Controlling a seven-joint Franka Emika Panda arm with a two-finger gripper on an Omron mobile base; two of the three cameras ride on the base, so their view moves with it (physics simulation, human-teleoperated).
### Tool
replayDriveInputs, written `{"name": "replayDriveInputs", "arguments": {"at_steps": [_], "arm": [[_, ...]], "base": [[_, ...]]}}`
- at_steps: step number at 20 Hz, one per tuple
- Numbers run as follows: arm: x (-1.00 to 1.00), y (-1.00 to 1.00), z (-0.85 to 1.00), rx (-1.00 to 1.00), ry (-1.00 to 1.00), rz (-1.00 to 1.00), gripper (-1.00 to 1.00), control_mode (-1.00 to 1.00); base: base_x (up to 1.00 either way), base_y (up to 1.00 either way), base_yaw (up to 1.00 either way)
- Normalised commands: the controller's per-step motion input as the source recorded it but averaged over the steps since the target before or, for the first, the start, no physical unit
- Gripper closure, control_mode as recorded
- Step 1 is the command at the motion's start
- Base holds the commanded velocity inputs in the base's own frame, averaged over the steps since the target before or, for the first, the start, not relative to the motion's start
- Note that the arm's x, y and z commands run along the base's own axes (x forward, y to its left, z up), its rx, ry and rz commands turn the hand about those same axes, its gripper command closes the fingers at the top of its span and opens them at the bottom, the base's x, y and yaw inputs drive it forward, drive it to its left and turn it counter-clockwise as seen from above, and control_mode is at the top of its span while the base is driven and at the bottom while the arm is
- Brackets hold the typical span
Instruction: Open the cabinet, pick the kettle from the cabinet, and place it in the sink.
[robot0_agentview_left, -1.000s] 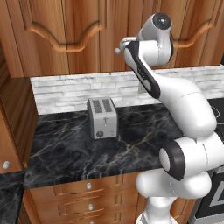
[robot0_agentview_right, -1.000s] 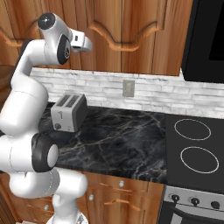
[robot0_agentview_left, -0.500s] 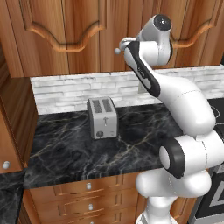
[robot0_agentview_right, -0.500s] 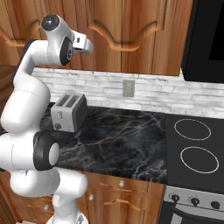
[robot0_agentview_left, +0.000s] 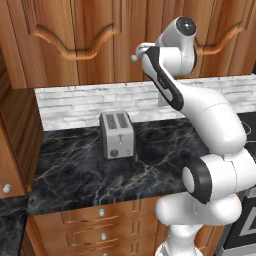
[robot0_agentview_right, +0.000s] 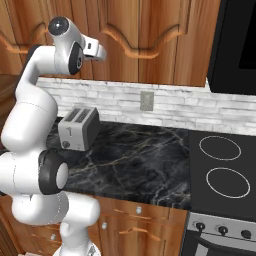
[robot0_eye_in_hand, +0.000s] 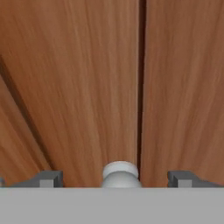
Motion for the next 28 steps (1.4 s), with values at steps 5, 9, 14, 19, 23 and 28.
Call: {"name": "replayDriveInputs", "arguments": {"at_steps": [5,9,14,19,23,28], "arm": [[0.18,0.04,0.00,0.09,0.00,0.00,1.00,-1.00],[0.03,0.03,0.00,0.15,0.00,0.00,1.00,-1.00],[0.00,0.10,0.00,0.15,-0.04,0.00,1.00,-1.00],[-0.07,0.18,-0.03,0.10,-0.05,0.00,1.00,-1.00],[-0.21,0.22,-0.04,0.09,-0.12,-0.01,1.00,-1.00],[-0.31,0.17,0.00,0.06,-0.05,-0.03,1.00,-1.00]], "base": [[0.00,0.00,0.00],[0.00,0.00,0.00],[0.00,0.00,0.00],[0.00,0.00,0.00],[0.00,0.00,0.00],[0.00,0.00,0.00]]}}
